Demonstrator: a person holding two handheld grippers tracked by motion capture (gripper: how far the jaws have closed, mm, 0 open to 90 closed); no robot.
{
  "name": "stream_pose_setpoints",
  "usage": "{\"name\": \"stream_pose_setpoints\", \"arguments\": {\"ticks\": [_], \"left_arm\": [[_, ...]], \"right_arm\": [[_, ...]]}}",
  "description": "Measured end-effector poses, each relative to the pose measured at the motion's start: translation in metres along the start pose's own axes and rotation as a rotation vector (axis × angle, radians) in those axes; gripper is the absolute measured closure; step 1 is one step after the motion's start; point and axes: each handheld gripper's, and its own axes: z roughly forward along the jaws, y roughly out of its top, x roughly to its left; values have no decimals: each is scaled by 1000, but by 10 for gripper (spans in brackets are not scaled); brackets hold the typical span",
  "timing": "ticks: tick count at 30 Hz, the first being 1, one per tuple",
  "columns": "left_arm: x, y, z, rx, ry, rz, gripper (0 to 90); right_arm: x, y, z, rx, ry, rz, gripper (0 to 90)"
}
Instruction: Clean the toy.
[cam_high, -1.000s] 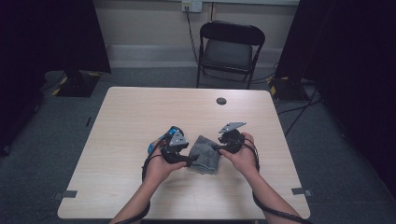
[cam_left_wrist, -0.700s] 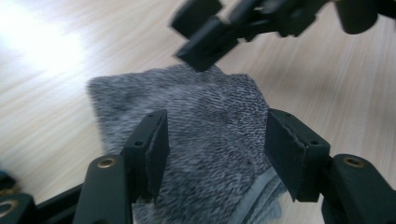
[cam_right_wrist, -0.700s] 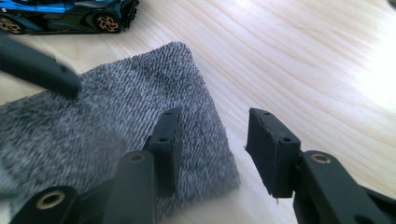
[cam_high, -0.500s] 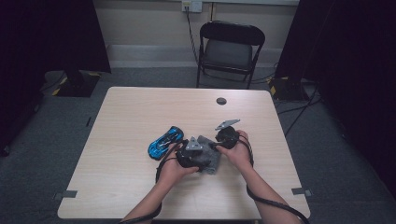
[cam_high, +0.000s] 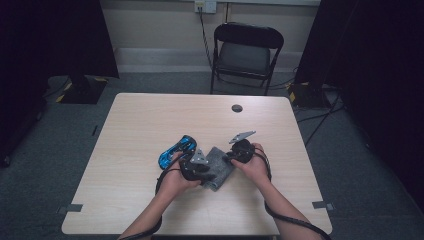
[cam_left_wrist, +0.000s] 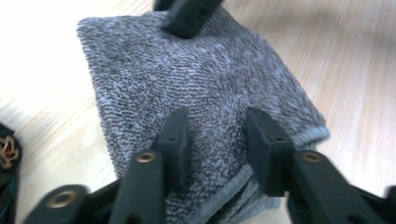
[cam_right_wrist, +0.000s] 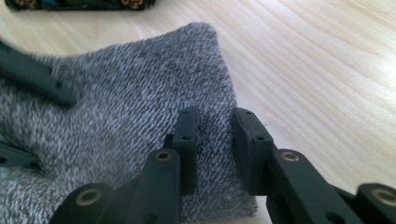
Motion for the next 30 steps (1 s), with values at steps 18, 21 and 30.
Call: {"name": "stream_pose_setpoints", "arguments": {"ticks": [18, 21, 30], "left_arm": [[-7, 5, 26, -43, 99, -8, 535], [-7, 5, 24, -34, 85, -9, 702], [-4, 4, 2, -42, 28, -77, 760]], "right_arm": [[2, -3, -3, 5, -18, 0, 599], [-2, -1, -8, -30, -25, 19, 505], [-6, 12, -16, -116, -17, 4, 329]]}}
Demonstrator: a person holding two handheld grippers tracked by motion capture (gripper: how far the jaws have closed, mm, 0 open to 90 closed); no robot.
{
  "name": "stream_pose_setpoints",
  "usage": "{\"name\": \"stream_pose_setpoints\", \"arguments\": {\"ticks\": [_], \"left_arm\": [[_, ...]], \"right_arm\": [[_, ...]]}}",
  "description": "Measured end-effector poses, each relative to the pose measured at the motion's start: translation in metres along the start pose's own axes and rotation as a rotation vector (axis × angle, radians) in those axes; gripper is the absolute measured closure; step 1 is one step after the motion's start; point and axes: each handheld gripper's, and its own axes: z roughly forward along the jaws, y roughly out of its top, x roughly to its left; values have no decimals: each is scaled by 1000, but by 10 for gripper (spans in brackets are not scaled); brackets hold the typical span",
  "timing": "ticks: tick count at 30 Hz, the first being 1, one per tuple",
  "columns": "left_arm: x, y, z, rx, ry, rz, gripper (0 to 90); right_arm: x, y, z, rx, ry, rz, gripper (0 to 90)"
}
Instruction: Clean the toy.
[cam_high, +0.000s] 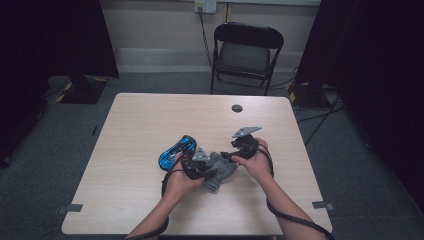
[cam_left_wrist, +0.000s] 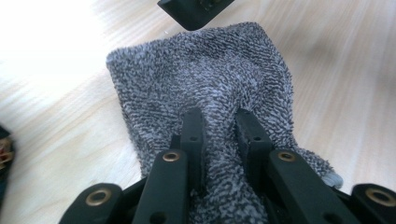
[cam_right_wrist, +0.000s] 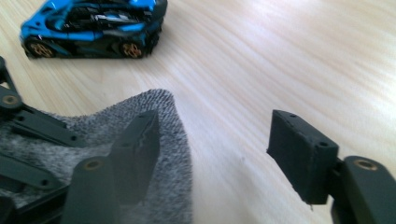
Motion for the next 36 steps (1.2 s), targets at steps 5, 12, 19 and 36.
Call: {"name": "stream_pose_setpoints", "arguments": {"ticks": [5, 12, 19, 36], "left_arm": [[3, -3, -22, -15, 9, -11, 760], [10, -14, -55, -32, 41, -26, 760], [17, -34, -75, -33, 64, -64, 759], [31, -77, -122, -46, 133, -145, 759]], "right_arm": [[1, 8, 2, -20, 22, -4, 249], [9, 24, 8, -37, 60, -11, 165], [17, 39, 20, -47, 74, -33, 184], [56, 68, 63, -9, 172, -135, 176]]}}
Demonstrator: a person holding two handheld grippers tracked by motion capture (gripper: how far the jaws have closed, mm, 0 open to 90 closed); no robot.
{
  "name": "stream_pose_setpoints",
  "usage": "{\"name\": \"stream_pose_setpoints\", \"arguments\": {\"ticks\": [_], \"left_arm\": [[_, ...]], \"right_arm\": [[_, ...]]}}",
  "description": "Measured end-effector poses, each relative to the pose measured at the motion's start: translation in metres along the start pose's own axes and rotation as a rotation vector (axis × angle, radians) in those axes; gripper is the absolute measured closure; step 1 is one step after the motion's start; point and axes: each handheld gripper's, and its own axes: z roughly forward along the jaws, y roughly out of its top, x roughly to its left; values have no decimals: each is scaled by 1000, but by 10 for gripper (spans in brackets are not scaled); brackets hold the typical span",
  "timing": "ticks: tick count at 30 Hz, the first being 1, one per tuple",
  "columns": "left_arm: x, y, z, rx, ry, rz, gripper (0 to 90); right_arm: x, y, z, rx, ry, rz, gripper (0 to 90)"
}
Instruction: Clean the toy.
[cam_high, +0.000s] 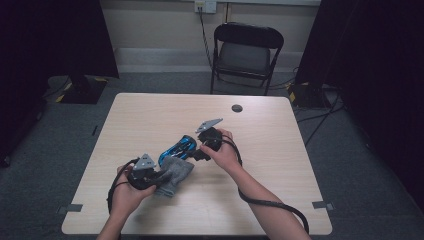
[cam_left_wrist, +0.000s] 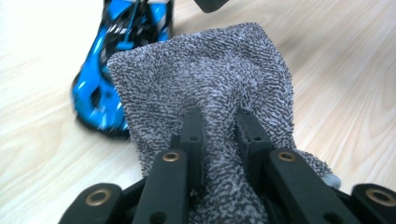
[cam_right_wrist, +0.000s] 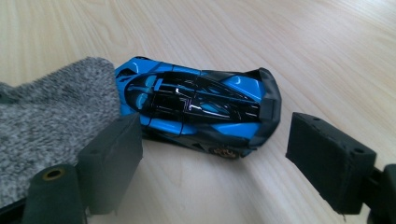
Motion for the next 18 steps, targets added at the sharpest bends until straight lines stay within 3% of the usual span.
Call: {"name": "stream_pose_setpoints", "arguments": {"ticks": [9, 18], "left_arm": [[19, -12, -21, -42, 51, -63, 758], [37, -24, -30, -20, 112, -89, 756]], "right_arm": [[9, 11, 29, 10, 12, -27, 184], [14, 19, 51, 23, 26, -34, 175]]}}
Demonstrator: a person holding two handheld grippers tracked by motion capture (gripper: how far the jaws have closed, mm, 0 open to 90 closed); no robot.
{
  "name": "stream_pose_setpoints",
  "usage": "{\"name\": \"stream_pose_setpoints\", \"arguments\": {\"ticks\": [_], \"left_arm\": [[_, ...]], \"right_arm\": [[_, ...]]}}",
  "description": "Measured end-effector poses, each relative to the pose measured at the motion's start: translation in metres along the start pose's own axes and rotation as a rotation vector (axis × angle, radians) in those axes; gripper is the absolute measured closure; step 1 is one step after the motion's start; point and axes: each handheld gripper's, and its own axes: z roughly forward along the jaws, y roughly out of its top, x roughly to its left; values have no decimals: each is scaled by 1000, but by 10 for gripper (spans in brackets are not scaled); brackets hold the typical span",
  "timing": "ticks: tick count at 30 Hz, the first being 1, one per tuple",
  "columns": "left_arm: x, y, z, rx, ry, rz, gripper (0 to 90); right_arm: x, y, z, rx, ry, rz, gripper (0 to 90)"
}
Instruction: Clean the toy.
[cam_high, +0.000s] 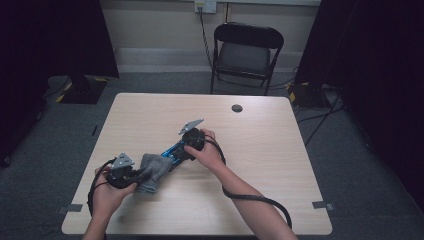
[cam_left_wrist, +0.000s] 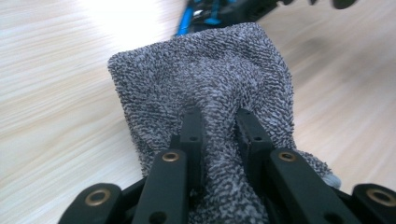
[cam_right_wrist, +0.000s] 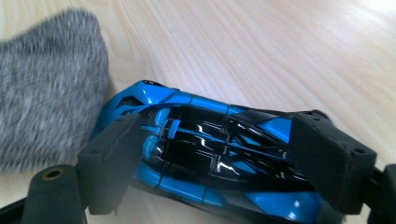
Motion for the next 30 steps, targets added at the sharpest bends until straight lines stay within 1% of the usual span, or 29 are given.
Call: {"name": "stream_pose_setpoints", "arguments": {"ticks": [1, 2, 3, 5, 7, 8, 9, 10, 12, 13, 14, 15, 18, 19, 20, 21, 22, 23, 24, 25, 27, 28, 30], "left_arm": [[2, -1, 0, 0, 4, -4, 756], [4, -2, -1, -3, 20, -13, 755], [6, -3, -1, -2, 27, -20, 754], [11, -6, -2, -2, 50, -33, 754], [13, -7, -1, 7, 65, -39, 754], [15, -8, -1, 9, 79, -50, 753], [15, -9, 0, 14, 85, -54, 753], [17, -10, 1, 19, 107, -66, 752], [20, -11, 2, 23, 124, -82, 750], [22, -11, 4, 24, 160, -93, 750], [23, -11, 4, 34, 184, -94, 750], [24, -11, 6, 36, 205, -105, 750], [24, -9, 11, 61, 248, -116, 749], [24, -9, 14, 73, 254, -114, 743], [23, -9, 16, 84, 257, -110, 743], [21, -8, 19, 90, 253, -96, 743], [19, -6, 21, 96, 232, -91, 742], [17, -5, 21, 101, 218, -95, 744], [15, -4, 22, 105, 208, -92, 745], [13, -4, 22, 115, 201, -80, 746], [11, -4, 23, 121, 184, -76, 748], [10, -3, 23, 125, 166, -68, 749], [9, -3, 23, 123, 143, -68, 750]], "right_arm": [[1, 0, 2, 10, 0, -7, 168], [1, 0, 4, 10, -6, -19, 166], [2, 0, 6, 17, -1, -37, 165], [3, 0, 9, 12, -9, -41, 156], [4, 0, 10, 20, -10, -67, 126], [5, 0, 11, 20, -10, -81, 115], [6, 0, 12, 20, -11, -80, 101], [6, 0, 13, 22, -8, -77, 93], [7, 0, 14, 37, -13, -96, 70], [7, 0, 14, 36, -11, -94, 66], [6, -1, 15, 25, -7, -96, 58], [6, -1, 16, 19, -4, -96, 53], [6, -3, 17, 7, 6, -91, 49], [7, -3, 17, 7, 9, -89, 49], [7, -3, 18, 4, 11, -91, 48], [8, -2, 18, 5, 14, -90, 47], [9, -2, 19, 7, 20, -92, 46], [11, -1, 20, 11, 21, -87, 44], [11, 0, 20, 16, 23, -88, 44], [12, 0, 20, 19, 22, -89, 44], [11, 0, 20, 22, 22, -89, 44], [10, 0, 20, 19, 20, -87, 44], [9, 0, 20, 17, 19, -90, 44]]}}
